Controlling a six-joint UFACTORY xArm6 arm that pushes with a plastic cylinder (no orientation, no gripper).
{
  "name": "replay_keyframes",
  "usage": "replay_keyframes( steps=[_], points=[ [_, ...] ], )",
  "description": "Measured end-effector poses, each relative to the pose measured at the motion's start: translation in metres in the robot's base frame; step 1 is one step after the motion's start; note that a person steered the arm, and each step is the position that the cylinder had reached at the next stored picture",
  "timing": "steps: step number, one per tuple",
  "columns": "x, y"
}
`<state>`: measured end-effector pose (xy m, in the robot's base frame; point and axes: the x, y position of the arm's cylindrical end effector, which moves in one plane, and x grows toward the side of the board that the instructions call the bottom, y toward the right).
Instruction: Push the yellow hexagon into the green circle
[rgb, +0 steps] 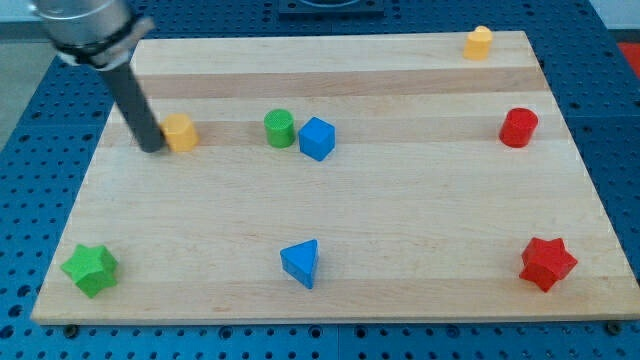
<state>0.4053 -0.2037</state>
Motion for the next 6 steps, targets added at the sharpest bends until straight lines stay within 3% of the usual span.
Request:
replay_keyframes(
  steps=[1,3,4,5,6],
  points=[
    [0.000,0.038],
    [-0.007,-0.048],
    [-0.050,-0.048],
    [-0.052,-0.020],
    [-0.024,0.032]
  ],
)
